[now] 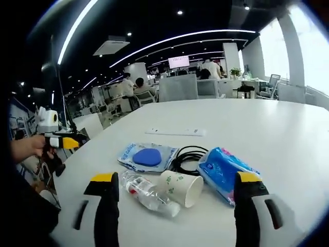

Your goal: Arrange the tabletop items into an orderly group along one side of the table until the central work area is clear of visible clutter.

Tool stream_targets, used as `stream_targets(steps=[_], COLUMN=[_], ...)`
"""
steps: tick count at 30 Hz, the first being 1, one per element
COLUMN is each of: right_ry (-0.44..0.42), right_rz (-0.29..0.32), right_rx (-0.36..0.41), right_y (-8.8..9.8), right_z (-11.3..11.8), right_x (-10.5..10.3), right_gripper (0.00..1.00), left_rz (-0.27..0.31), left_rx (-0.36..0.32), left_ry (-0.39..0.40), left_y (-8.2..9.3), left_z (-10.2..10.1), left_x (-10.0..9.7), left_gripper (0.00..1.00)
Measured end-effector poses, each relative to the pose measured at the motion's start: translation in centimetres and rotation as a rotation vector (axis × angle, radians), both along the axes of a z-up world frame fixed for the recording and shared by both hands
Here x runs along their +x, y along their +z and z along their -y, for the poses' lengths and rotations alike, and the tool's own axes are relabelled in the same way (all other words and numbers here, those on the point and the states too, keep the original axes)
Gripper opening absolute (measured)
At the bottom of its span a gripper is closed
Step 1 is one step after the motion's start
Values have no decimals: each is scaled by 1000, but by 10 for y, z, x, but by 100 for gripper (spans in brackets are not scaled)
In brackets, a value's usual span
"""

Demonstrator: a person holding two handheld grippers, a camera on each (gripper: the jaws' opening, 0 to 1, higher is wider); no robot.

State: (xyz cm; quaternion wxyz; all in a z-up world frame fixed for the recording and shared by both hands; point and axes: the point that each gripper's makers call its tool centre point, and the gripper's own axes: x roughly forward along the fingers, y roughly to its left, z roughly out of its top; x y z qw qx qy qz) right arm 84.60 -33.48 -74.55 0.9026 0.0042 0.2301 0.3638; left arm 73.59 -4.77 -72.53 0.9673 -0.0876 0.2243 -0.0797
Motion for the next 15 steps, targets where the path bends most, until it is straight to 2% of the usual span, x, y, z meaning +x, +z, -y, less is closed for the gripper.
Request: stream_targets(steps=[8, 15], right_ry=[-15, -17], right_rz=[-19, -46], right_rx=[4, -21], right_y=[-7, -20], right_z=[7, 10], right_x=[-7, -15], right_gripper=[93, 91], left_rz=[6, 8], left_rx=[-12, 6], left_ry=[-7, -3], left_y=[0, -3], left_z=[4, 4], left_x=[-19, -39], left_gripper=[91, 100])
